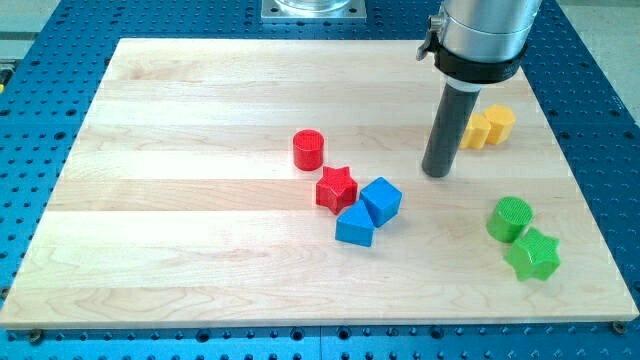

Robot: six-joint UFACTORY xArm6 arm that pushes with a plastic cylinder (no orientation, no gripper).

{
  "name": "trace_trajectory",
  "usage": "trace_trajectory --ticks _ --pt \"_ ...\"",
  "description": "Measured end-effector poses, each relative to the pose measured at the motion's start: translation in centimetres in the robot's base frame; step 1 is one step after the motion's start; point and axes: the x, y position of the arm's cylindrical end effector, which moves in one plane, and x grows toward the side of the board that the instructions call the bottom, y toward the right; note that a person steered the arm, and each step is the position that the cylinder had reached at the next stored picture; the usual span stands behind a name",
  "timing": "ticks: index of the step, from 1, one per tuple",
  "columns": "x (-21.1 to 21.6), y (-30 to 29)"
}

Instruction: Push the red blocks to the bottom left

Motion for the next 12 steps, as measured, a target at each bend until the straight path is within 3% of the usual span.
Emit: trace_trajectory --ticks 3,4,6,7,8,9,11,12 --pt "0.0 -4.4" --pt "2.4 -5.4" --pt "7.4 -17.5" --pt "4.4 -12.2" --pt "3.2 -16.6" --pt "5.1 -25.2" --pt "6.3 -25.2" --pt "9.1 -31.2"
